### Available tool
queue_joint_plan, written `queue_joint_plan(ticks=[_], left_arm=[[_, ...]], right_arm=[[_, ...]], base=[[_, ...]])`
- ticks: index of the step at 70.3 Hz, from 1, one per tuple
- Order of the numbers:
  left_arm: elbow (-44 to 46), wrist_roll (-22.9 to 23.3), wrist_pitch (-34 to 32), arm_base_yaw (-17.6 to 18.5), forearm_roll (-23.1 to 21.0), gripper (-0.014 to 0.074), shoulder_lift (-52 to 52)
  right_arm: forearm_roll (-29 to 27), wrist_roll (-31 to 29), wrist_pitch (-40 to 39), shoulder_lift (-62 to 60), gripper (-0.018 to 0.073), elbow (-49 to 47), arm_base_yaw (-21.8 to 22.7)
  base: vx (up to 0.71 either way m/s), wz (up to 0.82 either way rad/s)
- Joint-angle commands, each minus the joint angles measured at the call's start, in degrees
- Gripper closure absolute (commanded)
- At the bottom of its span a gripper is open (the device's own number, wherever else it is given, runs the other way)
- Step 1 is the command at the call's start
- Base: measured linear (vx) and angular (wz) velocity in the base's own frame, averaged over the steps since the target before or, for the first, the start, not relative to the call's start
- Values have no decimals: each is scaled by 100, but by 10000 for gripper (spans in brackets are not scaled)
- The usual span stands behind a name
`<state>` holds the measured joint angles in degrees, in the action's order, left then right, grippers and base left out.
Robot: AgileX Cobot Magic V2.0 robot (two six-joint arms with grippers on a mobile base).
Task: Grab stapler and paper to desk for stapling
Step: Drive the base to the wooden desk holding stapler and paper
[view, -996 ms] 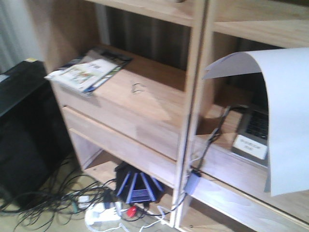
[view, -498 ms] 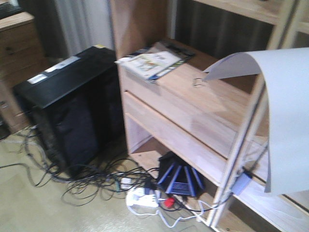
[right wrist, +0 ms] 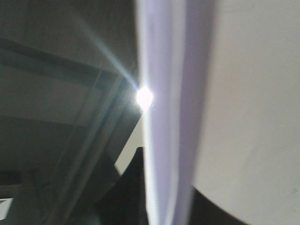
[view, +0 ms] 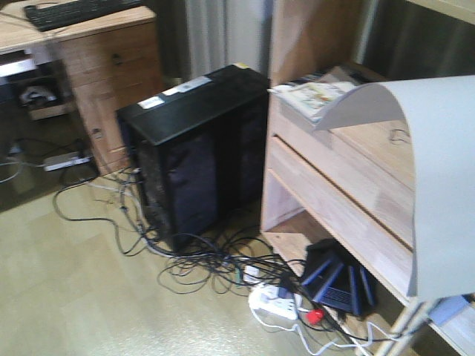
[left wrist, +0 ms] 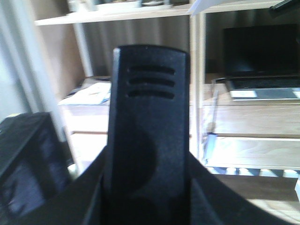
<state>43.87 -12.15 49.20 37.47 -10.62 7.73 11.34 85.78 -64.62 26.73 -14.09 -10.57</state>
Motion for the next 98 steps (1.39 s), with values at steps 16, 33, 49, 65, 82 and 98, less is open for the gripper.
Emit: queue_joint_plan(ticks=[16,33,49,65,82,98], left_arm=[[141,2,-671,20,-96,603,77],[141,2,-671,20,-96,603,77],[141,2,-671,20,-96,603,77],[141,2,-671,20,-96,603,77],[141,2,-671,20,-96,603,77],[141,2,-671,20,-96,603,77]], right_arm=[[3,-41,-252,33,566,-169,28],[3,-41,-252,33,566,-169,28],[3,-41,-252,33,566,-169,28],[3,-41,-252,33,566,-169,28],[3,-41,-252,33,566,-169,28],[-2,-41,-252,33,566,-169,28]], base=[[4,37],[10,35],[15,36],[18,38],[21,45],[24,46]])
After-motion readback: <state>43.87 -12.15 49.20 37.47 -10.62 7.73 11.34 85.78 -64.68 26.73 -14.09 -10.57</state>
